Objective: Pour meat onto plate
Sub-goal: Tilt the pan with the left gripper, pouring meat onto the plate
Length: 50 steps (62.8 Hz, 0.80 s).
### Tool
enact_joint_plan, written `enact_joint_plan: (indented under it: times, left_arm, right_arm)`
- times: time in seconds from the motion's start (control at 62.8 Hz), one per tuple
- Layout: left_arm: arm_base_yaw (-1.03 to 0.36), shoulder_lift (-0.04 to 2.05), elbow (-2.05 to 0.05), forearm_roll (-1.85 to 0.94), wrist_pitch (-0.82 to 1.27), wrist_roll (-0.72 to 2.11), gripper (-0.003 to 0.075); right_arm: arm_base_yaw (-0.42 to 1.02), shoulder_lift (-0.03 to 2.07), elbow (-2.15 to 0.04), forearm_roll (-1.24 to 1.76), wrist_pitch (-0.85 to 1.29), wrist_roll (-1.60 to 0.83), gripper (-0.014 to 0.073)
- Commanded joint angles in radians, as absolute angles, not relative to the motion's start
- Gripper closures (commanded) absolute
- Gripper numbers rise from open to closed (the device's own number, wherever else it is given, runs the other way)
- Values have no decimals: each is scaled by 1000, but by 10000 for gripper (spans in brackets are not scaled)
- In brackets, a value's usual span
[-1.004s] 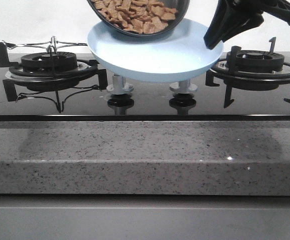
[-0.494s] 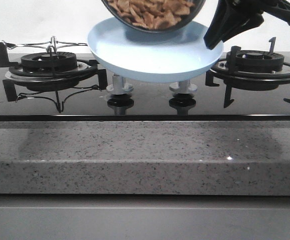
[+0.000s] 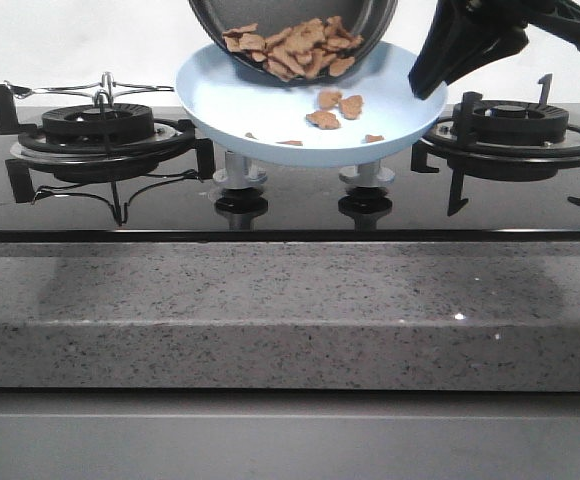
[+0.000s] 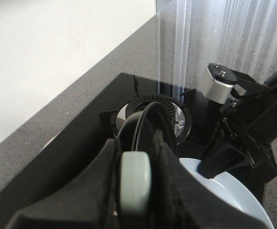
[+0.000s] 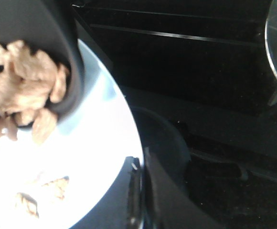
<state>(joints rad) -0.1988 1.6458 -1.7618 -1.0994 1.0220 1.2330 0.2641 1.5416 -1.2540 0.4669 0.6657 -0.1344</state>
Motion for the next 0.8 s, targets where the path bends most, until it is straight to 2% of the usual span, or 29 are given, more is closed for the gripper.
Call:
enact_joint_plan:
  times: [0.0, 0.255, 0.781]
  left_arm:
    - [-207, 1578, -1797, -1176, 968, 1261, 741]
    - [-220, 1539, -1797, -1130, 966, 1281, 741]
    - [-343, 1498, -1797, -948, 859, 1281, 741]
  right_arm:
    - [260, 1495, -1280, 499, 622, -143, 652]
    - [260, 1495, -1280, 499, 622, -143, 652]
    - [260, 1495, -1280, 499, 622, -143, 652]
